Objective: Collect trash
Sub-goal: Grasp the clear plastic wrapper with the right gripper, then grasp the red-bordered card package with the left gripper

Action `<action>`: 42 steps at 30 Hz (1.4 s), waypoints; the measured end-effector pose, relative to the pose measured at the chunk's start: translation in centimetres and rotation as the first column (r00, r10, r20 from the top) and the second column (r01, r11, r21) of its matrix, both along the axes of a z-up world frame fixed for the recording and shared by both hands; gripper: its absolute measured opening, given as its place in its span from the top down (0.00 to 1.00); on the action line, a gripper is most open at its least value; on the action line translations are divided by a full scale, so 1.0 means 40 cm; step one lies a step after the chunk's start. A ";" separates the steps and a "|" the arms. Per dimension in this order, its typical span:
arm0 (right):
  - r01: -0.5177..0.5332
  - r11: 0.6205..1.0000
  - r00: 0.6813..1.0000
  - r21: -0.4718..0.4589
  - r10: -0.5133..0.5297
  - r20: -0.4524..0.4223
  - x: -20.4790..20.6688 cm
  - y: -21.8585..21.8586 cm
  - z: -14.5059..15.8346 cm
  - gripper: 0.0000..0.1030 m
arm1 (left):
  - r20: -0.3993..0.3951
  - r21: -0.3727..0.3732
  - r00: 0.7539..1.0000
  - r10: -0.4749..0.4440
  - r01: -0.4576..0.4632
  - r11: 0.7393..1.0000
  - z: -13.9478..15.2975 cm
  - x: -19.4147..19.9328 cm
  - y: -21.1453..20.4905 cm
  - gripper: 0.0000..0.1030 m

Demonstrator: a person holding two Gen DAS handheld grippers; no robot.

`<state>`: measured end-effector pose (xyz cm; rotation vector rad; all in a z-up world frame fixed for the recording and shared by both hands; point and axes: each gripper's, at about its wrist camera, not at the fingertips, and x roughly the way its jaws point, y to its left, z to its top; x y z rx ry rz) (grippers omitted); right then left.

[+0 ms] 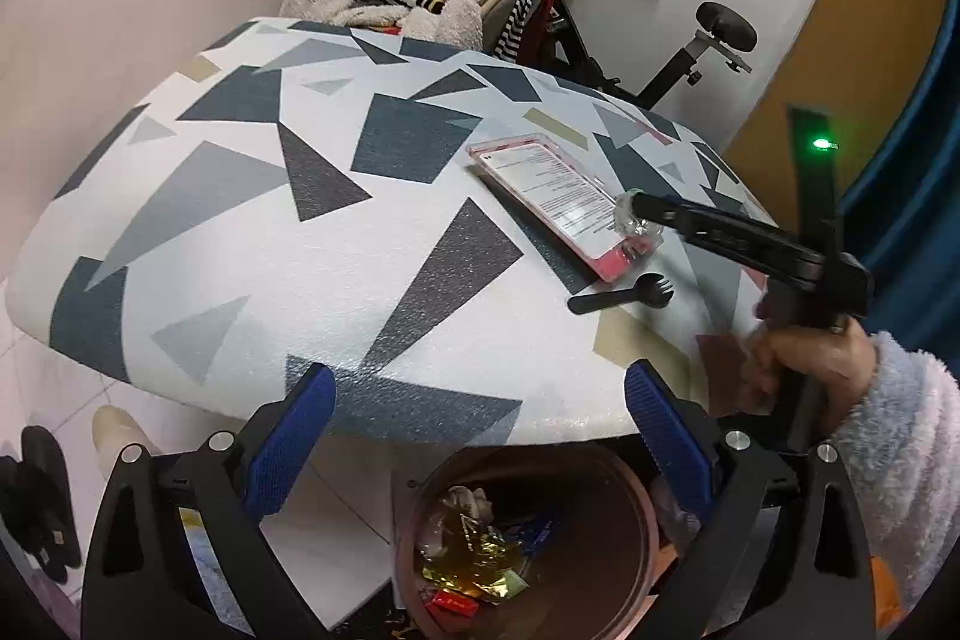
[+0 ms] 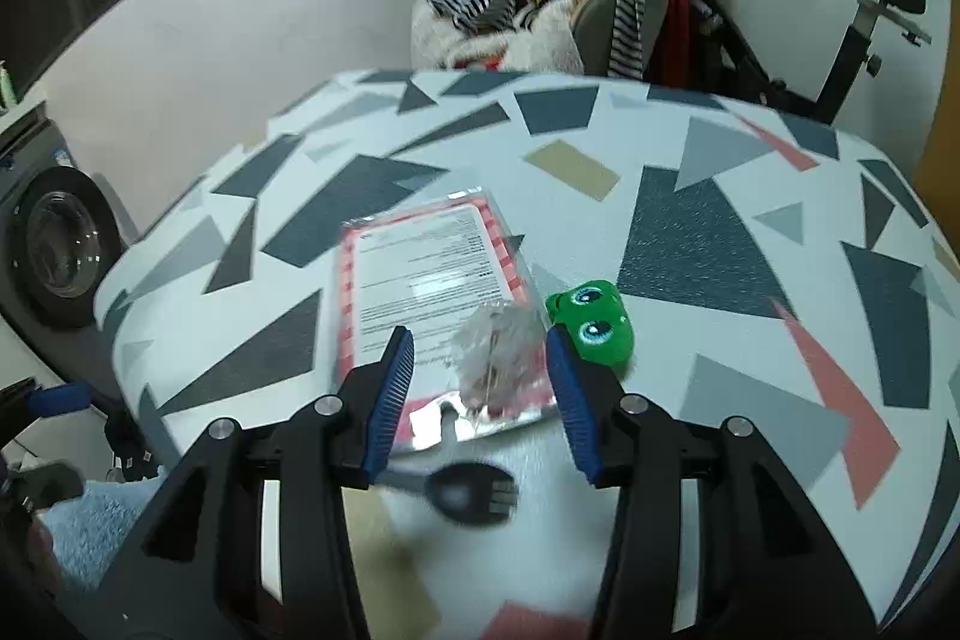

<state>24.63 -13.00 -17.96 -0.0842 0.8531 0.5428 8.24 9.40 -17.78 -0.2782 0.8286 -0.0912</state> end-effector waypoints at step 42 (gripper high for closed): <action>0.157 0.983 0.985 0.093 -0.162 0.051 0.012 -0.217 -0.033 0.75 | -0.199 -0.297 0.978 0.063 -0.122 0.947 -0.110 0.503 -0.022 0.58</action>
